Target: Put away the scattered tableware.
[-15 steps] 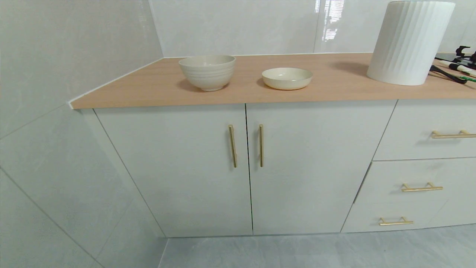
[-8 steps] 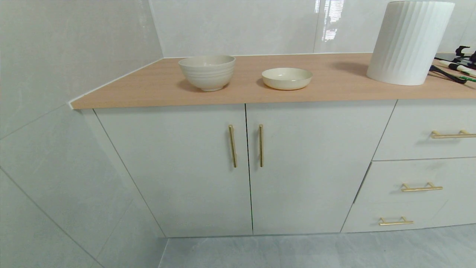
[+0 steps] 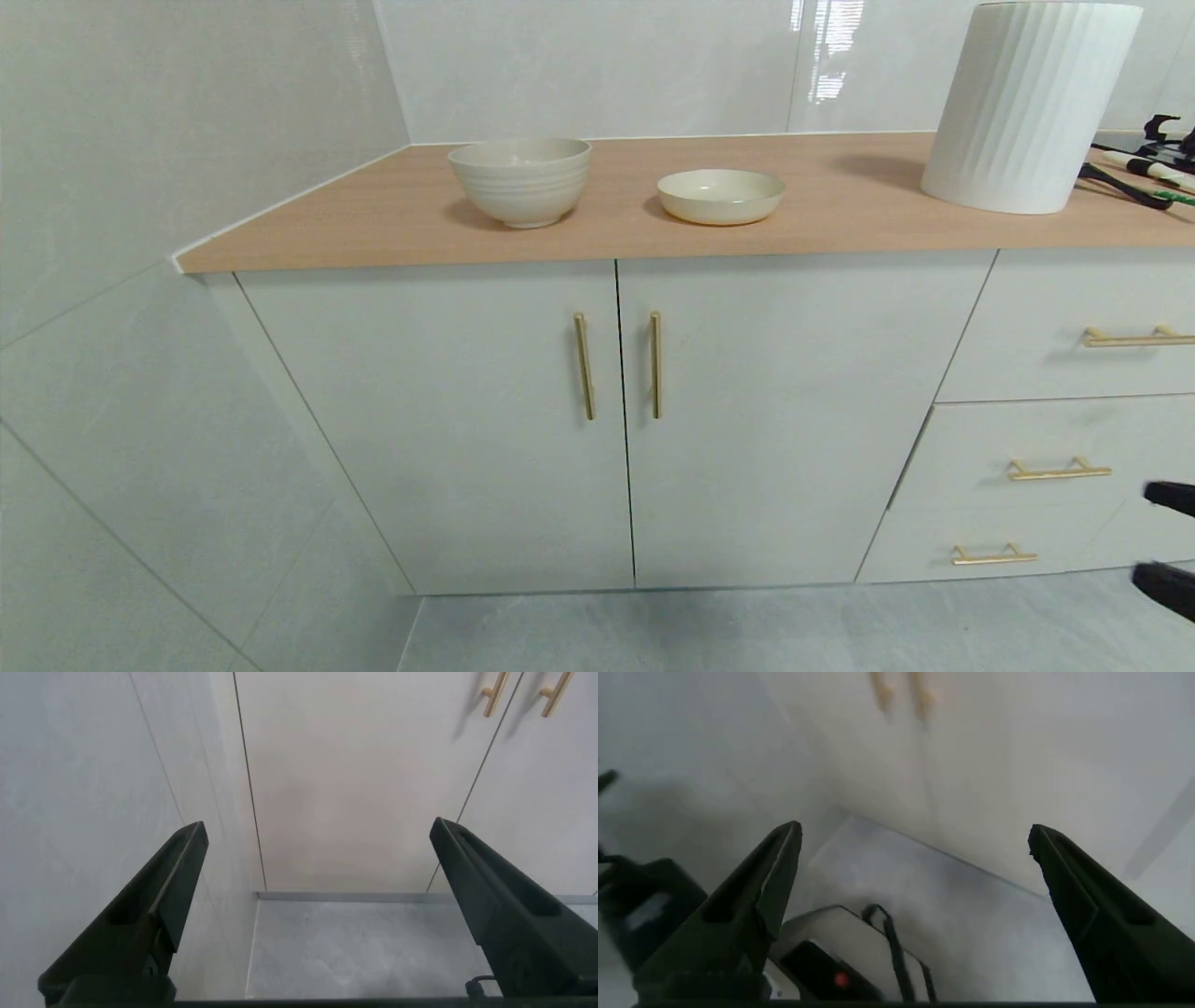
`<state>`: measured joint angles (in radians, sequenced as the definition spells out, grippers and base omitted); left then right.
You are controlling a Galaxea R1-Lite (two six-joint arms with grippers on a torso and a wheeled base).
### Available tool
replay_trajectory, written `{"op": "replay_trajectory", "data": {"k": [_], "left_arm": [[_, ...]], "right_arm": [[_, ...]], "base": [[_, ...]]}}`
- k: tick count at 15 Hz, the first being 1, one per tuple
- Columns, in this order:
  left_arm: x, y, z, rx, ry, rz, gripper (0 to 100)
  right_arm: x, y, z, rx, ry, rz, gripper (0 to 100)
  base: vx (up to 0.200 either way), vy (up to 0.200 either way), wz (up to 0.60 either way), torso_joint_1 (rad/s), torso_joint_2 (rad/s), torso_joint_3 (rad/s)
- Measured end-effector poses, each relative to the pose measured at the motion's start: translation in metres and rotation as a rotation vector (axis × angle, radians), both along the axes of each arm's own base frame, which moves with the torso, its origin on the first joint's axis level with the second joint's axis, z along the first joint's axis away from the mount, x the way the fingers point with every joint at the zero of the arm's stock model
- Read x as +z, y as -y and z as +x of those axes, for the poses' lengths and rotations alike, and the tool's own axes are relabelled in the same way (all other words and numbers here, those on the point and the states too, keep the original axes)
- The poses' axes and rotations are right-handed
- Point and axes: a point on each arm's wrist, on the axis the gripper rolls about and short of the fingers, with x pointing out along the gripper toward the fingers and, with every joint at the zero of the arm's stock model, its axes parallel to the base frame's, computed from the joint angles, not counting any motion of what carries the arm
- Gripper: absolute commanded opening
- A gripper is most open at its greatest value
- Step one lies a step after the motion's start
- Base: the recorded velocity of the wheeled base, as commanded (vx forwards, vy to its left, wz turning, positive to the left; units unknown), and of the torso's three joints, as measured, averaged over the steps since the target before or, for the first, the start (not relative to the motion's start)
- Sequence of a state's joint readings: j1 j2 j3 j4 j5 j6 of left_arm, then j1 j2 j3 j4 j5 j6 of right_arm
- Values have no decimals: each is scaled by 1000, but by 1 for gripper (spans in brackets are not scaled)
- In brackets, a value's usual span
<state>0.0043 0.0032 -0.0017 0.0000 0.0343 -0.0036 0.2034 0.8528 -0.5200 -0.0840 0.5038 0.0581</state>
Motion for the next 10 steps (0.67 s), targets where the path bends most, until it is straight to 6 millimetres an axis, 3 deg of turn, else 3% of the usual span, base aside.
{"op": "replay_trajectory", "data": {"k": [5, 10], "left_arm": [[0, 0, 0, 0, 0, 0, 100], [0, 0, 0, 0, 0, 0, 100]], "right_arm": [[7, -65, 118, 189, 8, 63, 100], [5, -130, 200, 263, -46, 130, 100]], "base": [[0, 0, 0, 0, 0, 0], [0, 0, 0, 0, 0, 0]]}}
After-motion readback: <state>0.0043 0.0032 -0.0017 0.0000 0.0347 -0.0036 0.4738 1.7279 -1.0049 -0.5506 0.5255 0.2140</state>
